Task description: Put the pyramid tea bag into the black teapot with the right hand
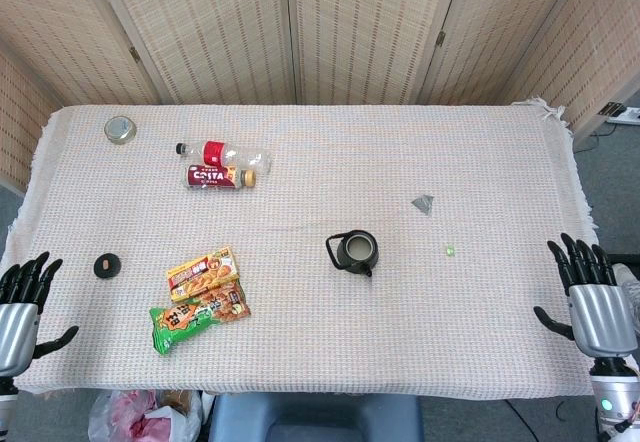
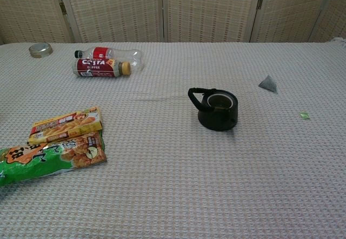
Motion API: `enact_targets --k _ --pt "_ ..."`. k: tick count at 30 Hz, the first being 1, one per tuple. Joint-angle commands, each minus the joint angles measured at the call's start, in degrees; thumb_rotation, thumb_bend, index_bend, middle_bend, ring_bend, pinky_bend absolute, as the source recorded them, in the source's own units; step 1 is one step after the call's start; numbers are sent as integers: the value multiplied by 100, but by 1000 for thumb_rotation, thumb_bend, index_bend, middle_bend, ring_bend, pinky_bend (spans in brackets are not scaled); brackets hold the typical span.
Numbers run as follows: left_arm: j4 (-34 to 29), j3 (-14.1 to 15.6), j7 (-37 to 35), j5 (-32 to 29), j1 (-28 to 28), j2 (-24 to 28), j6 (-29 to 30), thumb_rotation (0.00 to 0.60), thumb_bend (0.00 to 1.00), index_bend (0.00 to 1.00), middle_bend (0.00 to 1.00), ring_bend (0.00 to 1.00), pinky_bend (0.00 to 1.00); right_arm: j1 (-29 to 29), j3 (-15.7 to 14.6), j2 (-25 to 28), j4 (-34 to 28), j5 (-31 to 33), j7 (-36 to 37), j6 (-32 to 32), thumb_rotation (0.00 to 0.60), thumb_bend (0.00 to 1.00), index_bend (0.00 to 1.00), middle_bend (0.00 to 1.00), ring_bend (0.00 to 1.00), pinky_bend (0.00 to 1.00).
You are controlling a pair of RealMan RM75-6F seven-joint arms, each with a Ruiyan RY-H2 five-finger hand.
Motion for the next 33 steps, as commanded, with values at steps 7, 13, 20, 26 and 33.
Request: enact_targets --k 7,13,20,26,33 --pt "-47 30 51 43 40 -2 63 600 203 0 0 0 61 74 -43 1 21 -20 -27 -171 600 96 0 0 0 0" --pt "-47 72 -33 177 71 15 149 600 203 0 0 0 61 166 -100 -7 42 -77 -36 -354 600 97 0 0 0 0" --pt "-38 81 -181 226 76 74 166 600 203 0 0 0 61 495 21 54 144 16 -134 -797 600 112 14 0 0 0" --pt "-31 75 -235 211 93 99 180 600 203 0 0 0 61 736 173 167 171 317 -83 -1194 600 125 93 0 0 0" --pt "-35 48 -271 128 68 119 99 600 203 0 0 0 61 1089 211 38 562 560 43 -1830 600 143 269 0 0 0"
